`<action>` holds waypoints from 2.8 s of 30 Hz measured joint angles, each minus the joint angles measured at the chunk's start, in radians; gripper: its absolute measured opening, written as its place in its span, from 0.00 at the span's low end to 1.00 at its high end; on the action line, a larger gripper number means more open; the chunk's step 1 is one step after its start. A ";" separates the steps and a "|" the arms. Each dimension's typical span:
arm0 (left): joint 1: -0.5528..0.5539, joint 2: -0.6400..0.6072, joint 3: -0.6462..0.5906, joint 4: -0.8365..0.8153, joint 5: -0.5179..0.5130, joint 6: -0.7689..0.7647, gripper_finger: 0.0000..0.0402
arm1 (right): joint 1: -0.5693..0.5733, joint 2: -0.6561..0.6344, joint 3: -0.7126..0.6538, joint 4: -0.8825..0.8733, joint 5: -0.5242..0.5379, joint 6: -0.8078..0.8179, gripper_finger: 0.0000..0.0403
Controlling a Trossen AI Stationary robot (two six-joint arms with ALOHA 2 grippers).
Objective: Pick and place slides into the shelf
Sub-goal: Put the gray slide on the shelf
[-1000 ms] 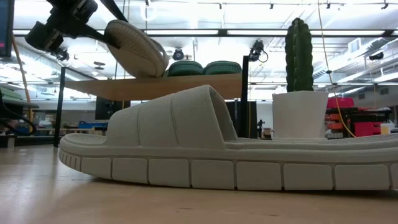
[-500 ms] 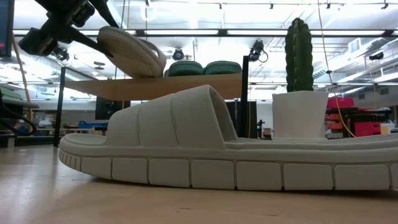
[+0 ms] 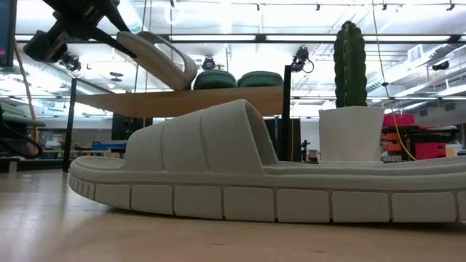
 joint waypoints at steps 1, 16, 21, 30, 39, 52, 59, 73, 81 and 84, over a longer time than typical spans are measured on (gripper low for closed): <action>0.000 -0.009 0.000 -0.014 -0.006 0.001 0.12 | 0.000 0.000 0.000 0.000 0.000 0.000 0.36; 0.045 -0.057 0.000 -0.121 -0.007 0.008 0.12 | 0.000 0.000 0.000 0.000 0.000 -0.001 0.36; 0.089 -0.057 0.000 -0.109 0.001 0.046 0.14 | 0.000 0.000 0.000 0.008 0.001 -0.001 0.36; 0.124 -0.057 0.000 -0.051 0.036 0.132 0.14 | 0.000 0.000 0.000 0.010 0.004 0.000 0.36; 0.124 -0.056 0.000 -0.054 0.036 0.131 0.24 | 0.000 0.000 0.000 0.011 0.013 0.000 0.36; 0.124 -0.056 0.000 -0.053 0.036 0.127 0.38 | 0.000 0.000 0.000 0.011 0.013 0.000 0.36; 0.124 -0.056 0.000 -0.053 0.104 0.176 0.55 | 0.000 0.000 0.000 0.011 0.013 0.000 0.36; 0.146 -0.065 0.000 -0.061 0.193 0.338 0.68 | 0.000 0.000 0.000 0.011 0.013 -0.001 0.36; 0.168 -0.108 0.000 -0.077 0.249 0.425 0.65 | 0.009 0.000 0.000 0.017 0.012 -0.002 0.36; 0.188 -0.114 0.000 -0.088 0.289 0.449 0.65 | 0.008 0.000 0.000 0.017 0.012 -0.002 0.36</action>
